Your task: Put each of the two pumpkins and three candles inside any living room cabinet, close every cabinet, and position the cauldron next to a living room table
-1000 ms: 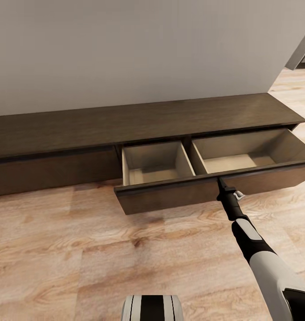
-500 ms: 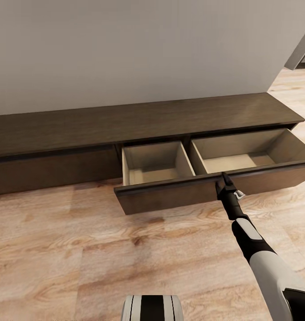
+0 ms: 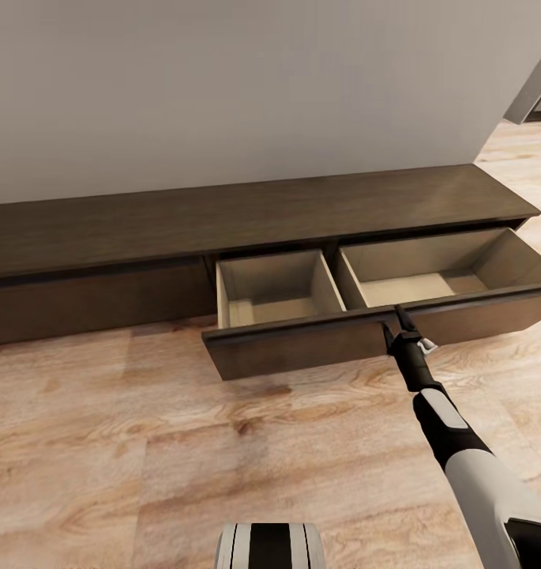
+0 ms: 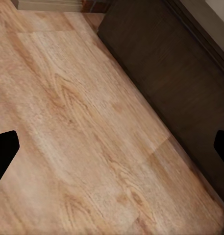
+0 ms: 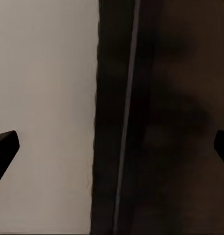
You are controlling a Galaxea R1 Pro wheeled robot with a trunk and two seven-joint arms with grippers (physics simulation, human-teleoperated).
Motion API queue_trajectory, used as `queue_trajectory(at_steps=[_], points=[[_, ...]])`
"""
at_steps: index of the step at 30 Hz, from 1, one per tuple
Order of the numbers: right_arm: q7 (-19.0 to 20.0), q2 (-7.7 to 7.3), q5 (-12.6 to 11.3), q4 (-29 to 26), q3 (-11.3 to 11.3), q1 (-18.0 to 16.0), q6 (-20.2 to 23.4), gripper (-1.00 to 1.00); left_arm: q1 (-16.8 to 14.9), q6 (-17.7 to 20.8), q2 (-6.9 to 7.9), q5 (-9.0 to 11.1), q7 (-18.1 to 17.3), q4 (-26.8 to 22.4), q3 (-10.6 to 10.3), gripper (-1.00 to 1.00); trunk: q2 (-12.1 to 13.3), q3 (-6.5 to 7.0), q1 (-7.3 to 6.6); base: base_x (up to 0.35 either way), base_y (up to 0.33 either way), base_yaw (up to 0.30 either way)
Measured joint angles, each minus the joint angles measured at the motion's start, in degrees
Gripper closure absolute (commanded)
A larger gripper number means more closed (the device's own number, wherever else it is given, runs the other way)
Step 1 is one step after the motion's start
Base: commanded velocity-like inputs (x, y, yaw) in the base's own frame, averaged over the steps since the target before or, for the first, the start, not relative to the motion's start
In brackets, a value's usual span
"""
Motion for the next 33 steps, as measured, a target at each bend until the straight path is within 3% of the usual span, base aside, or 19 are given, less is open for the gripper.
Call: queue_trajectory(at_steps=[3,7,9,12,14,16,19,20,21,22,24,29,33], points=[[-0.12,-0.21,0.35,-3.87,-0.03,3.08,-0.01,-1.0,0.0,0.04,0.08,0.08,-0.11,-0.05,-0.46,-1.0,0.0,0.0,0.01,-0.12,-0.085,0.0],[-0.6,-1.34,3.41,-13.92,-0.24,10.45,0.43,-1.0,0.0,0.12,0.39,0.12,-0.09,-0.18,-1.86,-1.0,0.0,0.0,0.0,-0.051,-0.037,0.0],[-2.79,-2.45,4.95,-21.46,-0.43,15.47,0.94,-1.0,0.0,0.14,0.54,-0.32,-0.05,-0.44,-3.61,-1.0,0.0,0.0,0.0,-0.019,-0.014,0.0],[-15.25,-4.93,6.12,-39.15,-0.78,25.39,6.97,-1.0,-0.07,0.18,0.97,-3.63,-0.06,-1.03,-8.93,-1.0,0.0,0.0,-0.01,-0.007,-0.005,0.0],[-19.45,-5.51,6.29,-45.37,-1.2,28.61,9.45,-1.0,-0.09,0.2,1.14,-4.7,-0.09,-1.33,-11.22,-1.0,0.0,0.0,-0.01,-0.003,-0.002,0.0],[-24.68,-6.15,6.41,-52.45,-3.04,32.3,12.14,-1.0,-0.11,0.22,1.3,-5.8,0.05,-2.38,-15.32,-1.0,0.0,0.0,-0.01,-0.002,-0.001,0.0],[-27.85,-7.43,6.44,-55.99,-4.87,34.06,14.73,-1.0,-0.17,0.17,1.43,-6.62,0.48,-3.22,-20.79,-1.0,0.0,0.0,0.0,-0.001,-0.001,0.0],[-29.07,-9.22,6.42,-57.32,-5.64,34.59,16.79,-1.0,-0.25,0.15,1.63,-7.28,0.73,-3.56,-24.4,-1.0,0.0,0.0,-0.01,0.0,0.0,0.0],[-29.53,-10.4,6.42,-57.83,-5.97,34.75,17.71,-1.0,-0.3,0.12,1.76,-7.57,0.83,-3.69,-26.15,-1.0,0.0,0.0,-0.01,0.0,0.0,0.0],[-30.18,-12.77,6.39,-58.52,-6.38,34.85,18.98,-1.0,-0.46,0.11,1.99,-8.08,0.96,-3.86,-28.65,-1.0,0.0,0.0,-0.01,0.0,0.0,0.0],[-30.62,-14.89,6.39,-58.98,-6.58,34.63,19.83,-1.0,-0.8,0.1,2.19,-8.84,1.06,-3.98,-31.04,-1.0,0.0,0.0,0.0,0.0,0.0,0.0],[-29.01,-13.29,8.03,-57.46,-7.43,34.13,21.42,-1.0,-0.34,-0.64,3.79,-8.85,-0.54,-2.37,-32.64,-1.0,0.0,0.0,0.0,0.0,0.0,0.0],[-27.72,-13.28,9.33,-57.45,-7.43,34.13,21.51,-1.0,-0.34,-0.65,3.98,-8.85,-1.83,-1.14,-33.93,-1.0,0.0,0.0,0.0,0.0,0.0,0.0]])
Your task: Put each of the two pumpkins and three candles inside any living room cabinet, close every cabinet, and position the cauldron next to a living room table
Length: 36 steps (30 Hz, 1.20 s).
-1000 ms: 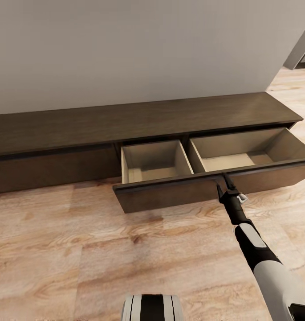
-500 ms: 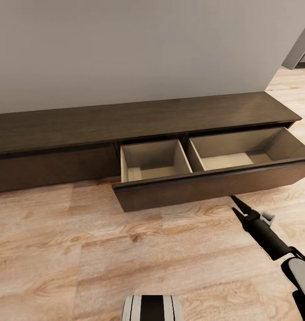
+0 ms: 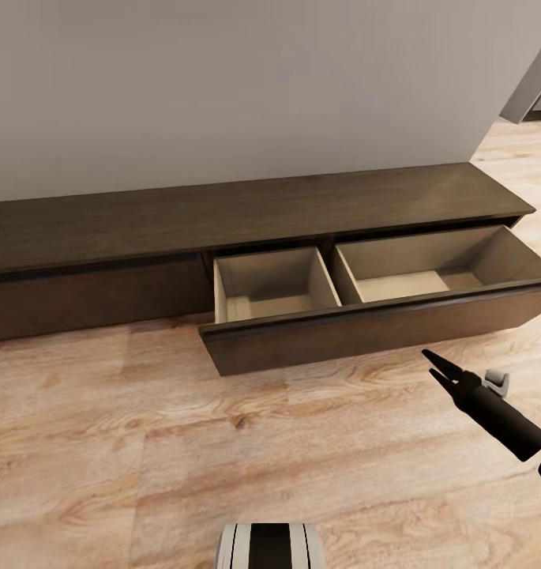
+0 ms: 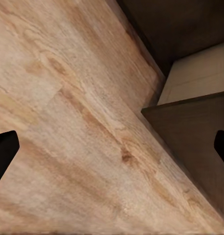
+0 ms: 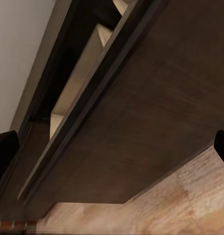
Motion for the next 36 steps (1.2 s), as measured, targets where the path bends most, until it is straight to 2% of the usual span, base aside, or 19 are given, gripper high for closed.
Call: queue_trajectory(at_steps=[4,12,20,25,30,31,36], points=[[1.29,0.0,1.3,0.0,0.0,0.0,-0.01,-1.0,0.0,0.0,0.0,0.01,-1.24,0.01,-0.09,-1.0,0.0,0.0,0.0,0.0,0.0,0.0],[3.88,0.0,3.9,0.0,0.0,0.0,-0.03,-1.0,0.0,0.0,0.0,0.0,-1.25,0.01,-0.09,-1.0,0.0,0.0,0.0,0.0,0.0,0.0],[3.62,-0.17,6.49,-0.14,0.01,0.03,-0.36,-1.0,-0.03,0.27,-0.09,0.14,-0.92,-0.19,0.23,-1.0,0.0,0.0,0.0,0.0,0.0,-0.014],[2.0,-0.71,4.78,-1.14,0.03,0.21,1.27,-1.0,-0.36,1.69,-0.27,0.46,0.69,0.22,1.59,-1.0,0.0,0.0,0.0,0.0,0.0,-0.185],[0.38,-0.81,3.11,-1.4,0.05,0.26,2.19,-1.0,-0.42,1.89,-0.23,0.42,2.3,0.28,0.47,-1.0,0.0,0.0,0.0,0.0,0.0,-0.25],[-3.17,-0.82,-4.56,-1.43,0.04,0.29,2.26,-1.0,-0.43,1.93,-0.22,0.39,2.61,0.29,0.23,-1.0,0.0,0.0,0.0,0.0,0.0,-0.265],[-3.5,-0.84,-5.37,-1.61,0.06,0.39,2.38,-1.0,-0.51,2.02,-0.21,0.34,3.05,0.29,-0.49,-1.0,0.0,0.0,0.0,0.0,0.0,-0.269]])
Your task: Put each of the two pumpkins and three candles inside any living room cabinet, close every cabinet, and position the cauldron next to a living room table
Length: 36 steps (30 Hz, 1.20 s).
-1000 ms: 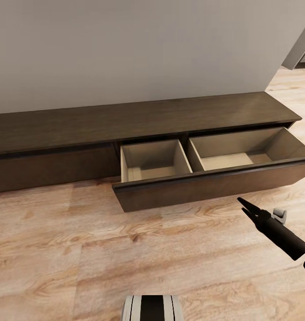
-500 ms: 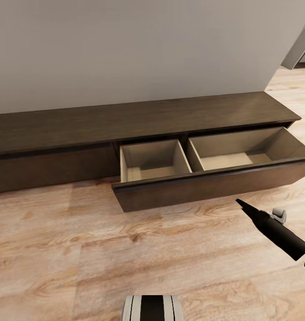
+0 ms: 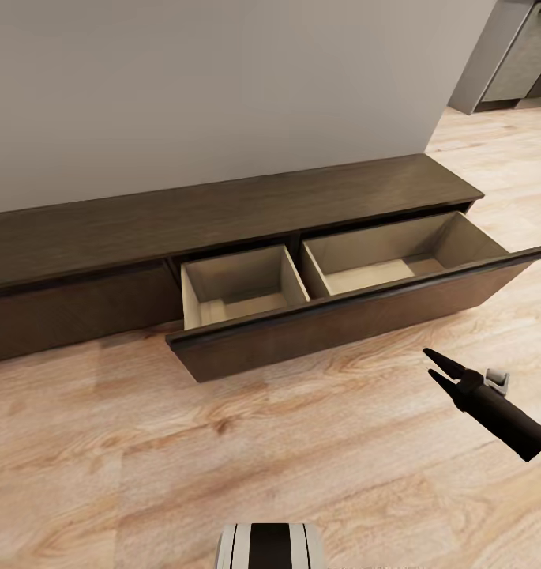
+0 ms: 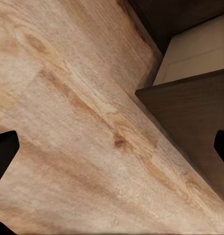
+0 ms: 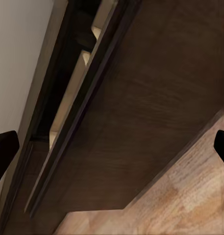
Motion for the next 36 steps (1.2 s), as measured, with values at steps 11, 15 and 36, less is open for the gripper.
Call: queue_trajectory(at_steps=[11,15,36], points=[[-0.07,-0.1,-0.18,-0.19,-0.12,0.14,0.06,-1.0,-0.19,0.04,0.34,-0.1,0.23,-0.07,-3.02,-1.0,0.0,0.0,0.0,0.0,0.0,-0.273],[-0.27,-0.16,-0.54,-0.32,-4.27,0.33,4.18,-1.0,-0.48,0.11,1.0,-2.59,0.03,-0.55,-6.38,-1.0,0.0,0.0,0.0,0.0,0.0,-0.274],[-0.45,-0.76,-0.69,-0.64,-11.84,0.4,12.34,-1.0,-9.22,3.09,4.23,-3.23,16.28,-0.6,-27.41,-1.0,0.0,0.0,0.0,0.0,0.0,-0.274]])
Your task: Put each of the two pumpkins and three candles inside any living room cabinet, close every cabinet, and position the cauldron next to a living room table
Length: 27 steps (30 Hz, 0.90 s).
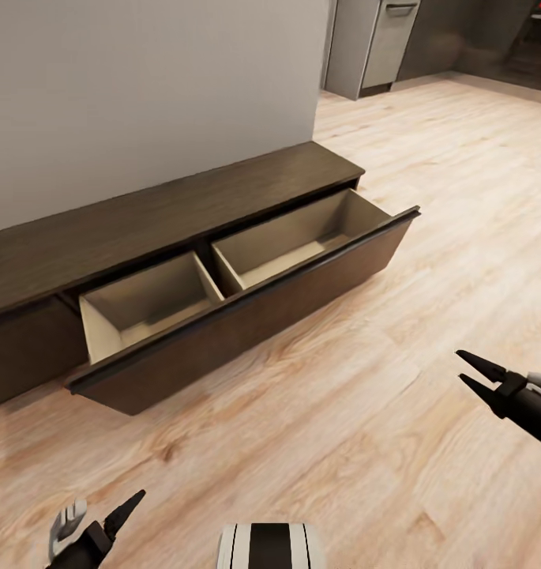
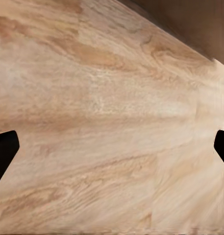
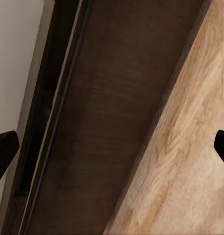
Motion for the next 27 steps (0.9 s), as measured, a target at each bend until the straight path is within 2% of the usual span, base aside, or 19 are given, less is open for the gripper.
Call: queue_trajectory(at_steps=[1,4,5,8,9,10,13,14,16,20,27], points=[[-0.04,-0.17,0.09,0.0,-0.04,0.03,0.22,-1.0,-1.0,0.64,0.0,0.0,1.72,0.04,-1.7,-1.0,0.0,0.0,0.0,0.0,0.0,-0.274],[-0.15,-0.35,0.24,0.0,-0.98,0.11,1.8,-1.0,-3.3,1.44,0.02,-0.02,5.04,0.36,-4.37,-1.0,0.0,0.0,0.0,0.0,0.0,-0.274],[-0.25,-0.43,0.57,0.0,-2.81,0.16,3.5,-1.0,-5.34,2.64,0.01,0.07,7.6,0.86,-6.46,-1.0,0.0,0.0,0.0,0.0,0.0,-0.274],[-0.57,-0.56,2.15,0.01,-6.78,0.22,7.15,-1.0,-8.67,4.92,0.02,0.12,12.22,2.14,-11.03,-1.0,0.0,0.0,0.0,0.0,0.0,-0.274],[-0.68,-0.74,3.69,0.01,-9.4,0.23,9.86,-1.0,-10.8,5.93,0.01,0.31,15.45,3.2,-14.29,-1.0,0.0,0.0,0.0,0.0,0.0,-0.274],[-0.68,-0.79,4.3,0.01,-10.68,0.25,10.88,-1.0,-11.97,6.25,-0.01,0.26,17.23,3.77,-16.13,-1.0,0.0,0.01,0.0,0.0,0.0,-0.274],[-0.58,-0.84,5.59,-0.03,-13.62,0.29,11.47,-1.0,-15.0,6.97,-0.33,0.37,22.23,5.54,-20.6,-1.0,0.0,0.01,0.0,0.0,0.0,-0.275],[-0.63,-0.93,6.29,-0.03,-14.94,0.37,11.46,-1.0,-16.74,7.19,-0.55,0.68,24.59,6.99,-22.8,-1.0,0.0,0.01,0.0,0.0,0.0,-0.275],[-0.67,-1.02,6.98,-0.04,-15.67,0.43,11.46,-1.0,-18.25,7.18,-0.74,0.83,26.15,8.44,-24.39,-1.0,0.0,0.01,0.0,0.0,0.0,-0.276],[-0.54,-1.13,7.98,-0.06,-16.45,0.52,11.46,-1.0,-20.05,5.84,-1.14,1.02,27.77,10.37,-26.09,-1.0,0.0,0.01,0.0,0.0,0.0,-0.277],[-0.6,-1.31,8.56,-0.08,-16.65,0.57,11.46,-1.0,-20.75,0.97,-1.55,0.97,28.37,15.2,-27.04,-1.0,0.0,0.01,0.0,0.0,0.0,-0.277]])
